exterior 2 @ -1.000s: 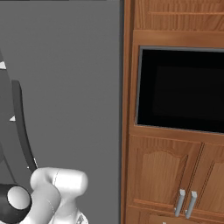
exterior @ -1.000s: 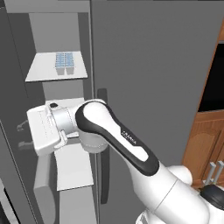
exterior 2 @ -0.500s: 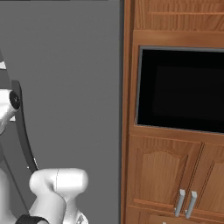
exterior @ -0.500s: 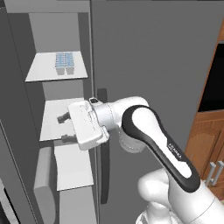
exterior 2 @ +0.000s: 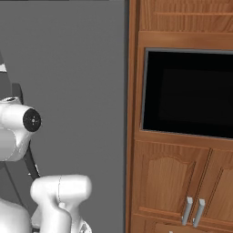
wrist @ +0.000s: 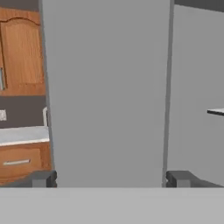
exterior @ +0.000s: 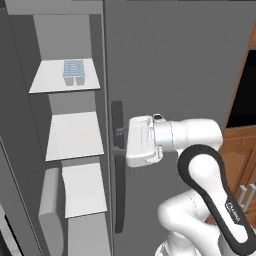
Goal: Open the freezer door, pick up the ice cube tray from the freezer, and place it on the dining counter.
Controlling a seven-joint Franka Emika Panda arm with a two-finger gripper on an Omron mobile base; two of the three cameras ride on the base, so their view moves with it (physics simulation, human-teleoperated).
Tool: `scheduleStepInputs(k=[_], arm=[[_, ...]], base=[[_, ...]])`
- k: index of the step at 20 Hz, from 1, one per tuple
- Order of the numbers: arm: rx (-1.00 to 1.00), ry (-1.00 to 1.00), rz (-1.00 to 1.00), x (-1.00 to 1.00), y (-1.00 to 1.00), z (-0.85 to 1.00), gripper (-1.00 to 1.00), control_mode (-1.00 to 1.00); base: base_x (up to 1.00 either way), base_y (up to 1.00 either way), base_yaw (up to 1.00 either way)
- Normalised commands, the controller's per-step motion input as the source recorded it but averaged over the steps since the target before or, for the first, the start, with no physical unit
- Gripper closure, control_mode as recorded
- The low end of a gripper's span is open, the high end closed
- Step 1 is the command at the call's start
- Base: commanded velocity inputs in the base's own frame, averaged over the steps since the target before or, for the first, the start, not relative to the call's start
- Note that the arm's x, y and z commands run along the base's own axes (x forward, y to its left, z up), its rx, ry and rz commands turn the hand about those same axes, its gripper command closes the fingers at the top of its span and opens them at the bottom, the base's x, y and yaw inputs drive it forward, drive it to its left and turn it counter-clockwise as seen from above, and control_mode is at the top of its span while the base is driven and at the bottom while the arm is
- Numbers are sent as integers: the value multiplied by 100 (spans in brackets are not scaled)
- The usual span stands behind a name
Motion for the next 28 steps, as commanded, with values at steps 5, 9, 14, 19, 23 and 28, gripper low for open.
scheduleStepInputs(k=[5,9,14,19,23,28], arm=[[-6,18,-51,0,-100,0,-100,-100],[-3,28,-53,0,-100,1,-100,-100],[-8,23,-53,0,-87,-2,-100,-100],[-16,12,-49,0,-73,-4,-100,-100],[-19,9,-34,-7,-63,-1,-100,-100],[-7,17,-24,-33,-31,-3,-100,-100]], base=[[0,0,0],[0,0,0],[0,0,0],[0,0,0],[0,0,0],[0,0,0]])
